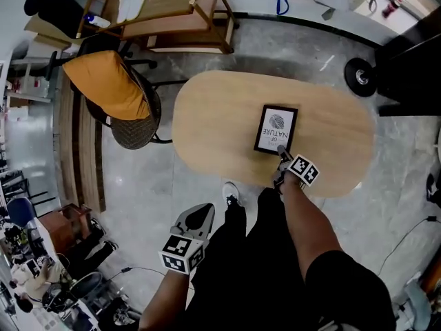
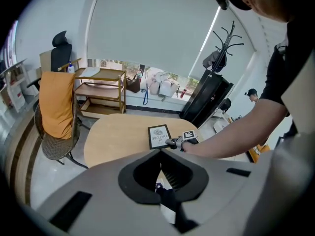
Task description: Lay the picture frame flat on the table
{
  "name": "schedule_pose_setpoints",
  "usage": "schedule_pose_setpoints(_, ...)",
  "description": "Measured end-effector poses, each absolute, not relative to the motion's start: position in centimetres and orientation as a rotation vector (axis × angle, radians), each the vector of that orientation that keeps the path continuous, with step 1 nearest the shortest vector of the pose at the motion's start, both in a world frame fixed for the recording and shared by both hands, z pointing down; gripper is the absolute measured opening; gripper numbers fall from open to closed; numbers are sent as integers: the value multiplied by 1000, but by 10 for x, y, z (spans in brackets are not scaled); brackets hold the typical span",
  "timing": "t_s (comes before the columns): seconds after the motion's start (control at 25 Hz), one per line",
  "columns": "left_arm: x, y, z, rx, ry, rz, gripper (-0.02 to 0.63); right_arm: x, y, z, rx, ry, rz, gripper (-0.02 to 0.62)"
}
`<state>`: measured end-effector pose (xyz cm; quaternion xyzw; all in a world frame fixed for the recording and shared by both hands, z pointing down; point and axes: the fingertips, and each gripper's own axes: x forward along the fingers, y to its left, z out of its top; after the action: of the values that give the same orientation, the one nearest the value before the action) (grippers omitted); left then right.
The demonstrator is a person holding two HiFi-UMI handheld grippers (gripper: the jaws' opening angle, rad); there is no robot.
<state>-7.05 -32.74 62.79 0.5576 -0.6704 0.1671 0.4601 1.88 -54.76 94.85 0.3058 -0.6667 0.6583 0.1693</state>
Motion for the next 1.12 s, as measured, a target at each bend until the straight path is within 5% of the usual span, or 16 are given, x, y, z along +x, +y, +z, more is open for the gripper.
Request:
schedule_pose_setpoints(0.28, -76, -307, 631, 1292, -1696, 420, 5, 13, -522, 992, 702, -1727, 1658, 304)
schedule_pose_setpoints(0.36, -81, -302, 631, 1272, -1712, 429, 5, 12, -516, 999, 666, -1682, 1567, 330)
schedule_pose_setpoints(0.72, -85, -291, 632, 1231, -1737, 415, 5, 31, -502, 1016, 578, -1578, 1261, 368)
schedule_pose_setpoints(1.12, -79, -310, 618, 1403, -1708, 428, 5, 38, -519, 972, 586, -1747, 1354, 368)
